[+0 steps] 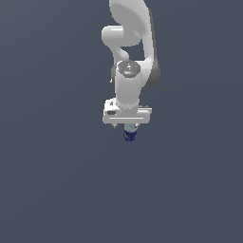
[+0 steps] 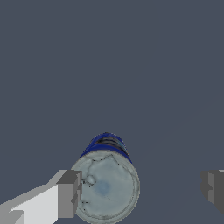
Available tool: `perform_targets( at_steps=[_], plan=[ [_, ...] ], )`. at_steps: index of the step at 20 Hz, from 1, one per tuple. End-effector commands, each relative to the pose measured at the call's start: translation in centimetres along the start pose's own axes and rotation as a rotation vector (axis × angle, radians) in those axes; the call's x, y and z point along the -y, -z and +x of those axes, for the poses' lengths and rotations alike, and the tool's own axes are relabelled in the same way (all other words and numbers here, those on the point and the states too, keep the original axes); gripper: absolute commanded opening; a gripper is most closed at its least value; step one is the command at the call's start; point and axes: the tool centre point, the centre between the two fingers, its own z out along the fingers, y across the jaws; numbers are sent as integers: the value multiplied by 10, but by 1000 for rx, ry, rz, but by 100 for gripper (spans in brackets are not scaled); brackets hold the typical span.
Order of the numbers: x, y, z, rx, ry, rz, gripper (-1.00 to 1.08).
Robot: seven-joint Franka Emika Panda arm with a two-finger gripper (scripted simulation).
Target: Pick up the object and move it to a goal position.
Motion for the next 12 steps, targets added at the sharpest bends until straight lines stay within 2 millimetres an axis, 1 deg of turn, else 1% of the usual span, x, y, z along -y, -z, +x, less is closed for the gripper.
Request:
perform_targets(
  at_steps=[1, 6, 12],
  plan=[
    [12, -5, -10, 0, 28, 3, 100],
    [25, -12, -23, 0, 61, 7, 100],
    [28, -13, -25, 1, 67, 8, 100]
  ],
)
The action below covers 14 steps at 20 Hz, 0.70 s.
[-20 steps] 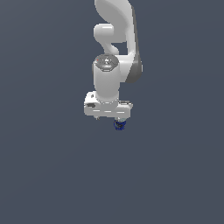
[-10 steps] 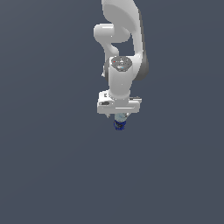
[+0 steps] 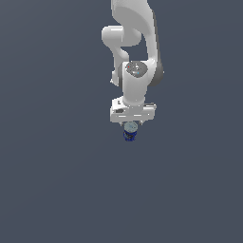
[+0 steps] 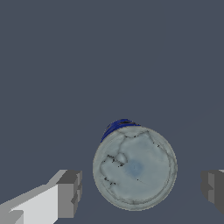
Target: Pick up the object and move it to a goal position.
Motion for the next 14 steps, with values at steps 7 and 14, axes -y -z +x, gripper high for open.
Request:
perform_targets(
  at_steps=[7, 14],
  plan=[
    [0, -21, -1, 0, 1, 0, 100],
    [1, -48, -2, -1, 2, 0, 100]
  ],
)
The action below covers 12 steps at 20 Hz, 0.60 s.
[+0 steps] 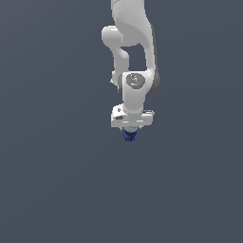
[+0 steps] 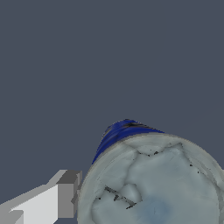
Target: Pick up the object and move it to a goal position.
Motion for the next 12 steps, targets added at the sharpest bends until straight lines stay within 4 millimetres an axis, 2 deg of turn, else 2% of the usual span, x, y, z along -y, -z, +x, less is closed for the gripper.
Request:
perform_targets(
  at_steps=[1, 3, 4, 12],
  plan=[
    [0, -5, 1, -1, 0, 0, 100],
    [0, -7, 1, -1, 0, 0, 100],
    [0, -7, 1, -1, 0, 0, -100],
    [0, -7, 1, -1, 0, 0, -100]
  ],
)
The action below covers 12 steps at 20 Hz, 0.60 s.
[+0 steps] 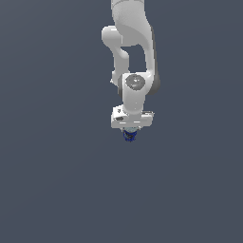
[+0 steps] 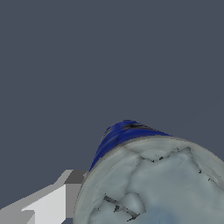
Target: Pick up the object and move it to a goal position.
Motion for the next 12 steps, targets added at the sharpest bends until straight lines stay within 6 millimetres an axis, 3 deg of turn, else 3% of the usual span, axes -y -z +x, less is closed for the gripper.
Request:
perform_targets(
  at_steps=[1, 12],
  plan=[
    [0, -1, 0, 0, 0, 0, -100],
    [20, 20, 17, 0, 0, 0, -100]
  ],
)
